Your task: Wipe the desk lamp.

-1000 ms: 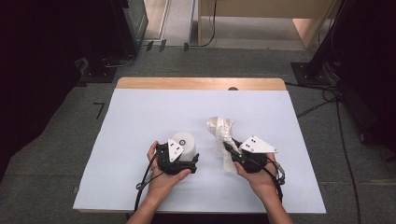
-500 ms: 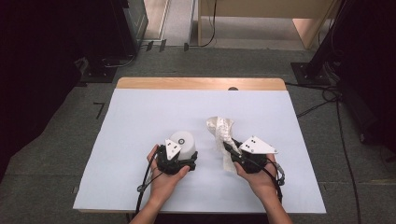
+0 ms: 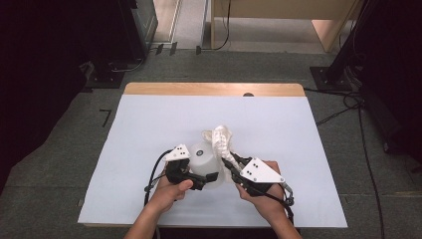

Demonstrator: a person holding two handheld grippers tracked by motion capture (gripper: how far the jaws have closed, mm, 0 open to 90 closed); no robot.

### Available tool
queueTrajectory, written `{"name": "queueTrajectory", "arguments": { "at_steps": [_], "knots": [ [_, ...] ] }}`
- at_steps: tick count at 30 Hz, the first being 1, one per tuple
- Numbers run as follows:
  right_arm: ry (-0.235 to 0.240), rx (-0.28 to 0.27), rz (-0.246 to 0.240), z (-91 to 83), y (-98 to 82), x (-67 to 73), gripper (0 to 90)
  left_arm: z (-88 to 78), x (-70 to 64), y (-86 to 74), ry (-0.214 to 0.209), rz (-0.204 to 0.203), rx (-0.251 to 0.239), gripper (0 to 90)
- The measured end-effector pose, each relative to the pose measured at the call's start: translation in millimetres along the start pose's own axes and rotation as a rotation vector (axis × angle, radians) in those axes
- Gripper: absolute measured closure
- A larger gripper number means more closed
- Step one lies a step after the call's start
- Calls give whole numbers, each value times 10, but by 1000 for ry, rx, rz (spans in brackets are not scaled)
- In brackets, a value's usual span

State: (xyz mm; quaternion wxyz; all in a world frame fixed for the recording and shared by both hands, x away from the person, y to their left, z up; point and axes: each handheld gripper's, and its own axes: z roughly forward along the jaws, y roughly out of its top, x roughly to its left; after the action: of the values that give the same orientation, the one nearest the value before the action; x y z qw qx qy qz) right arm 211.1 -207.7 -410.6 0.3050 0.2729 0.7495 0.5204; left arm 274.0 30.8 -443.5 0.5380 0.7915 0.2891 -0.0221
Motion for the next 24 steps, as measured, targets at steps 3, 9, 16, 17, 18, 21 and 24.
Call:
{"name": "queueTrajectory", "arguments": {
  "at_steps": [3,9,16,17,18,21,24],
  "knots": [
    [34,49,-2,44,-33,25,746,-48,37,8,6,-13,-14,80],
    [119,198,16,222,-229,-13,747,-203,146,37,32,-51,-58,80],
    [117,144,53,171,-125,7,746,-112,98,6,33,-18,-15,80],
    [103,121,56,139,-89,2,745,-74,73,1,28,-10,-6,80],
    [88,95,58,105,-59,-4,745,-41,50,-4,23,-3,7,80],
    [62,44,64,40,-9,-27,743,23,5,-13,27,8,20,80],
    [81,72,82,68,-49,-43,743,-14,36,0,37,-2,-1,81]
  ]
}}
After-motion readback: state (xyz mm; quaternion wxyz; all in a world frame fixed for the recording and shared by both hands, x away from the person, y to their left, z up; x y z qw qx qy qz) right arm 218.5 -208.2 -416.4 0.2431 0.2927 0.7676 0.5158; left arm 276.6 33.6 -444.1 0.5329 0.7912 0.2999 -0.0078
